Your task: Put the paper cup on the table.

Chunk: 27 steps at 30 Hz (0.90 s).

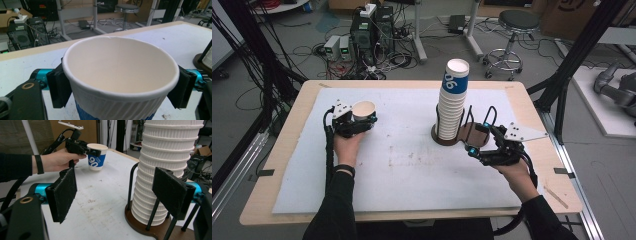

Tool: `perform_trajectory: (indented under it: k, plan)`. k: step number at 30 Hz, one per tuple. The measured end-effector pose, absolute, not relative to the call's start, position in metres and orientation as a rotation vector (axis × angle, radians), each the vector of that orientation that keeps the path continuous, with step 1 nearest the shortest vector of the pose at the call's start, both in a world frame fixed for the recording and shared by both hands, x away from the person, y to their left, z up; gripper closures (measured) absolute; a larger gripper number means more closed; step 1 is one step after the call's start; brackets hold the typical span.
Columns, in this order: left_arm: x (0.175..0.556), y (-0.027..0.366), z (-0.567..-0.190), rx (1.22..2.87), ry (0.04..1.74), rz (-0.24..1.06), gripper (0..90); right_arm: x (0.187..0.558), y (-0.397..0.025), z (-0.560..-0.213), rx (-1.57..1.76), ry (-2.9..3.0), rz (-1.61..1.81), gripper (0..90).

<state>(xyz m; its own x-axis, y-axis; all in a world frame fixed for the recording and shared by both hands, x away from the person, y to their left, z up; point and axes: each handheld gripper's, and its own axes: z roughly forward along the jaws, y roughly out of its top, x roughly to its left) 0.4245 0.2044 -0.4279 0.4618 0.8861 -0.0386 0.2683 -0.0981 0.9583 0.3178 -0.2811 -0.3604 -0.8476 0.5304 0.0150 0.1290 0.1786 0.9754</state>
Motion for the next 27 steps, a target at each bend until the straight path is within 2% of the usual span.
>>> perform_trajectory:
  k: [27]
  plan:
    - [0.412,0.204,-0.433,1.698,1.051,0.726,17.4,0.318,-0.28,-0.36,0.623,2.132,1.717,20.5]
